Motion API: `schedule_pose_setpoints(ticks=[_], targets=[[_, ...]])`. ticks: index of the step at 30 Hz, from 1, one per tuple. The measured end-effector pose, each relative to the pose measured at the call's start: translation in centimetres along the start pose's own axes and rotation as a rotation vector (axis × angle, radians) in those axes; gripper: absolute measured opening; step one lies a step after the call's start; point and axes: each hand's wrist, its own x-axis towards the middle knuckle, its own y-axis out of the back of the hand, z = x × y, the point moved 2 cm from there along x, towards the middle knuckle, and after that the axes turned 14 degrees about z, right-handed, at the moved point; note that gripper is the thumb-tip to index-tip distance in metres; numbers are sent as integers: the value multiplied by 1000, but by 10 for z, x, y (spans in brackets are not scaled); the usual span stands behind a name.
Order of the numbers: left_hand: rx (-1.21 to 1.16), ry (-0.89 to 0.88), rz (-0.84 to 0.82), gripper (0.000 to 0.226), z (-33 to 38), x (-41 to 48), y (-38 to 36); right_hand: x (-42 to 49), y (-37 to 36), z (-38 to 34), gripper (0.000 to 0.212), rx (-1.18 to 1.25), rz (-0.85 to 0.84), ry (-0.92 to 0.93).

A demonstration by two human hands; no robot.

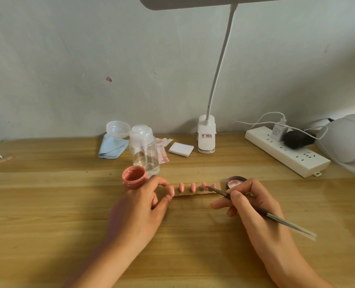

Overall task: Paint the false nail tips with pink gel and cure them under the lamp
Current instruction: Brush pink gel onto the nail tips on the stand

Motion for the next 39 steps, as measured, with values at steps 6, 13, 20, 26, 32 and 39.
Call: schedule_pose_setpoints(ticks=[6,13,20,26,32,39], targets=[[0,-1,1,15,-1,0,-1,0,2,3,14,-18,7,6],[-13,-1,5,14,-1,0,-1,0,2,2,14,-10,3,4],[-28,-1,3,13,1,-1,0,0,1,3,16,-24,-7,15],[-25,2,5,13,1,-1,0,1,1,3,18,-21,-3,23],[-22,0,4,13,0,0,0,0,1,1,17,-7,2,15],[-14,-12,-2,12,0,0,0,1,1,2,15,-10,8,10]])
